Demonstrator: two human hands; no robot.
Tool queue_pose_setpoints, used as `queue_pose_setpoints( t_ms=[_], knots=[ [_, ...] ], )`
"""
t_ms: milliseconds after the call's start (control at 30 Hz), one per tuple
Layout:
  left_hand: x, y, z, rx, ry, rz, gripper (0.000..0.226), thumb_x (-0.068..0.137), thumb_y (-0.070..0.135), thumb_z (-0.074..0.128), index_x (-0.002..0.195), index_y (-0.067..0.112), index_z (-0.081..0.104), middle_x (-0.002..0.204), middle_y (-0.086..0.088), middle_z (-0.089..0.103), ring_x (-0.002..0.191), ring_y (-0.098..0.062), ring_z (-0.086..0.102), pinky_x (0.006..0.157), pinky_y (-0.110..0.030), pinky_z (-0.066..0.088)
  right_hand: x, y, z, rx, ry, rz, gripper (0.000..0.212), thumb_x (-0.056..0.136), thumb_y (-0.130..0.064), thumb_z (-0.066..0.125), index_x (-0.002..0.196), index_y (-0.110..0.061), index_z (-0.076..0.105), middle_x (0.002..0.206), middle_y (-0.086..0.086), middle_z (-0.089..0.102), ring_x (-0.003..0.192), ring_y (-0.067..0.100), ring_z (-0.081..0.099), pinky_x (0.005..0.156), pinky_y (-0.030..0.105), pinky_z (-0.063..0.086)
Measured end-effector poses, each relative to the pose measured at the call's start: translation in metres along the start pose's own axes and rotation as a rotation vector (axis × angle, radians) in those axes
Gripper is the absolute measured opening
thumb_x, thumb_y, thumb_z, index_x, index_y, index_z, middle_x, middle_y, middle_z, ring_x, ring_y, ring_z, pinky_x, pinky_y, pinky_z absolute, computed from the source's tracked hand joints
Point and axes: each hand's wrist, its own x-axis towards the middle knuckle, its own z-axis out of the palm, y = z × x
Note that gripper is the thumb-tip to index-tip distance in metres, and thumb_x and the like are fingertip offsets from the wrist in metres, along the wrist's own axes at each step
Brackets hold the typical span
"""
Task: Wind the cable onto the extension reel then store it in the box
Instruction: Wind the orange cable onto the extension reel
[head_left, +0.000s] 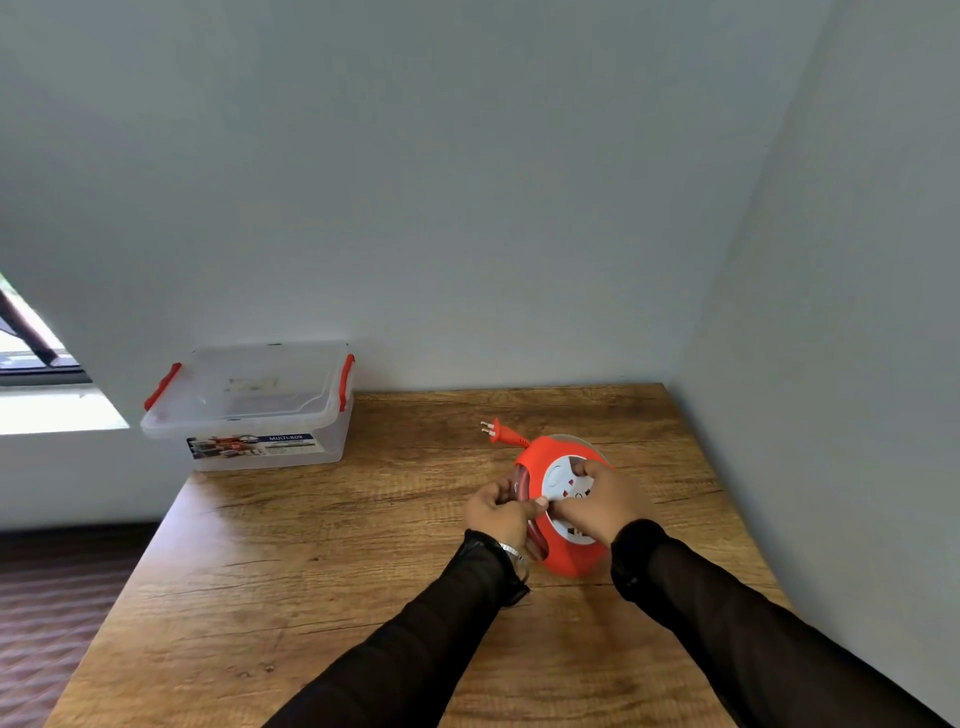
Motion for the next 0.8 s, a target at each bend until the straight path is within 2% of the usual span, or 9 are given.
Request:
queue_pose_setpoints(
  t_ms=[100,200,300,433,500,567,667,733,800],
  knots=[
    [-0.003,-0.003,0.0,-0.023,-0.04,-0.03,0.021,0.074,-0.017,0.066,0.084,0.001,0.062,0.09,-0.024,0.066,0.082,-0.034,0.063,0.083,-0.053,0.052,0.002,0.003,-0.002,-0.05,-0.013,0.003,0.074,0.068,-0.039,0.071,0.136,-0.03,0.045,0.139,0.0,0.052,0.121,0.022,0.052,0.092,0.03,0.046],
    [-0.002,-0.009,0.0,-0.02,-0.088,-0.08,0.021,0.076,-0.015,0.064,0.09,-0.001,0.061,0.086,-0.022,0.065,0.073,-0.031,0.063,0.073,-0.045,0.054,0.003,0.008,-0.004,-0.166,-0.022,-0.009,0.073,0.07,-0.042,0.068,0.138,-0.031,0.044,0.139,-0.002,0.052,0.123,0.02,0.05,0.094,0.029,0.044],
    [0.001,-0.012,0.005,0.06,-0.138,-0.141,0.025,0.078,-0.013,0.064,0.101,-0.003,0.061,0.091,-0.022,0.065,0.076,-0.03,0.063,0.079,-0.05,0.054,0.004,0.013,-0.009,-0.257,-0.014,-0.04,0.066,0.073,-0.042,0.064,0.136,-0.033,0.046,0.137,-0.005,0.054,0.121,0.018,0.051,0.093,0.026,0.042],
    [0.007,-0.016,0.014,0.239,-0.173,-0.181,0.018,0.077,-0.011,0.065,0.079,0.007,0.062,0.084,-0.018,0.066,0.078,-0.03,0.065,0.084,-0.05,0.055,0.008,0.016,-0.018,-0.447,0.01,-0.08,0.048,0.085,-0.04,0.047,0.132,-0.033,0.049,0.132,-0.005,0.057,0.118,0.019,0.053,0.092,0.03,0.044],
    [0.01,-0.017,0.017,0.329,-0.176,-0.166,0.02,0.075,-0.007,0.068,0.071,0.01,0.06,0.08,-0.015,0.064,0.072,-0.027,0.063,0.071,-0.039,0.054,0.01,0.019,-0.02,-0.511,0.018,-0.098,0.046,0.089,-0.036,0.043,0.134,-0.033,0.047,0.135,-0.004,0.055,0.121,0.02,0.051,0.095,0.031,0.042],
    [0.014,-0.017,0.019,0.372,-0.156,-0.159,0.023,0.074,-0.005,0.07,0.069,0.012,0.056,0.069,-0.008,0.06,0.058,-0.018,0.055,0.054,-0.028,0.047,0.011,0.022,-0.022,-0.544,0.021,-0.114,0.045,0.09,-0.032,0.042,0.135,-0.033,0.046,0.136,-0.004,0.055,0.121,0.02,0.051,0.096,0.031,0.041],
    [0.017,-0.012,0.017,0.401,-0.136,-0.15,0.021,0.075,-0.002,0.07,0.073,0.014,0.057,0.069,-0.004,0.058,0.059,-0.015,0.053,0.052,-0.027,0.047,0.012,0.019,-0.024,-0.592,-0.015,-0.108,0.047,0.091,-0.029,0.043,0.138,-0.034,0.042,0.138,-0.004,0.053,0.124,0.02,0.049,0.1,0.034,0.04],
    [0.02,-0.006,0.011,0.441,-0.144,-0.095,0.017,0.076,0.001,0.069,0.078,0.015,0.059,0.077,-0.005,0.061,0.073,-0.019,0.058,0.057,-0.028,0.049,0.013,0.009,-0.024,-0.623,0.007,-0.133,0.038,0.09,-0.027,0.043,0.125,-0.03,0.055,0.125,-0.003,0.062,0.114,0.02,0.056,0.091,0.032,0.045],
    [0.026,0.007,0.004,0.481,-0.126,0.011,0.015,0.078,0.002,0.068,0.078,0.015,0.061,0.08,-0.005,0.064,0.079,-0.019,0.061,0.062,-0.029,0.052,0.014,-0.007,-0.024,-0.654,0.063,-0.185,0.025,0.086,-0.025,0.044,0.099,-0.024,0.065,0.104,-0.001,0.068,0.099,0.023,0.062,0.075,0.029,0.045]
  ],
)
